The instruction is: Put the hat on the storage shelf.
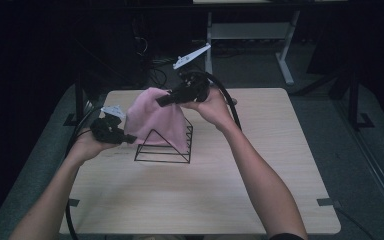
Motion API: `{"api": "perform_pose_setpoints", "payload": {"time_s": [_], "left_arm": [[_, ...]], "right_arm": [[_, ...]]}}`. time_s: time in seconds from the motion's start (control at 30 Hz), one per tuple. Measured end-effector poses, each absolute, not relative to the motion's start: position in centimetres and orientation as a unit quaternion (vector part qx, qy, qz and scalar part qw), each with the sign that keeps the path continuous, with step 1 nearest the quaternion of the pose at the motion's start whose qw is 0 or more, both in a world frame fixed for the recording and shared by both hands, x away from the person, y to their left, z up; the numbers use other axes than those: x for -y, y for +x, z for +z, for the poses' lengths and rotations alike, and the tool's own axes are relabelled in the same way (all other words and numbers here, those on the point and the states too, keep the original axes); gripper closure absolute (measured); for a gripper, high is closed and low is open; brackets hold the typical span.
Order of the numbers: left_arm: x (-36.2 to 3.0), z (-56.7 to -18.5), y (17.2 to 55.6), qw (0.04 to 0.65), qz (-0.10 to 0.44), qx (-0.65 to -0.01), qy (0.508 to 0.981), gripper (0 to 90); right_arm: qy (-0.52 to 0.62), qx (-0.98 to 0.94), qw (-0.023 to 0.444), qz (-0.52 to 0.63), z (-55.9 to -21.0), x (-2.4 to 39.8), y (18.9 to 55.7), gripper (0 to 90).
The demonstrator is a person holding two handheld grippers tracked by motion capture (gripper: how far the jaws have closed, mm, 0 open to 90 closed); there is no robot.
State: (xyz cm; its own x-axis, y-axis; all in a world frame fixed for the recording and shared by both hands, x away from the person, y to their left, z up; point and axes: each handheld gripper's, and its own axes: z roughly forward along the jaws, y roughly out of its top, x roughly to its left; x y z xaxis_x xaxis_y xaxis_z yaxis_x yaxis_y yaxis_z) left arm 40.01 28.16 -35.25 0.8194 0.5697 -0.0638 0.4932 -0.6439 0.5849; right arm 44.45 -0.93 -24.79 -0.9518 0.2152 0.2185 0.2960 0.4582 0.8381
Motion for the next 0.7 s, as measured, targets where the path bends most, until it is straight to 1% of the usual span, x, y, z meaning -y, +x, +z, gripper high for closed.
{"api": "perform_pose_setpoints", "payload": {"time_s": [0.2,0.33,0.47,0.6,0.7], "left_arm": [[-28.3,-36.6,39.9,0.306,0.058,-0.306,0.900,82.1],[-28.8,-37.5,39.7,0.325,0.050,-0.320,0.889,82.1],[-29.0,-38.5,39.7,0.330,0.041,-0.327,0.885,82.1],[-29.2,-39.3,39.9,0.321,0.032,-0.329,0.887,81.9],[-29.3,-39.8,40.1,0.318,0.027,-0.332,0.887,81.9]], "right_arm": [[-0.155,0.852,0.049,-0.498,-26.1,0.8,44.2,77.6],[-0.157,0.852,0.055,-0.496,-26.9,0.6,44.2,77.6],[-0.159,0.856,0.061,-0.488,-27.6,0.4,44.3,77.6],[-0.156,0.862,0.062,-0.479,-28.3,0.1,44.3,77.5],[-0.155,0.863,0.071,-0.475,-28.9,-0.1,44.4,77.4]]}}
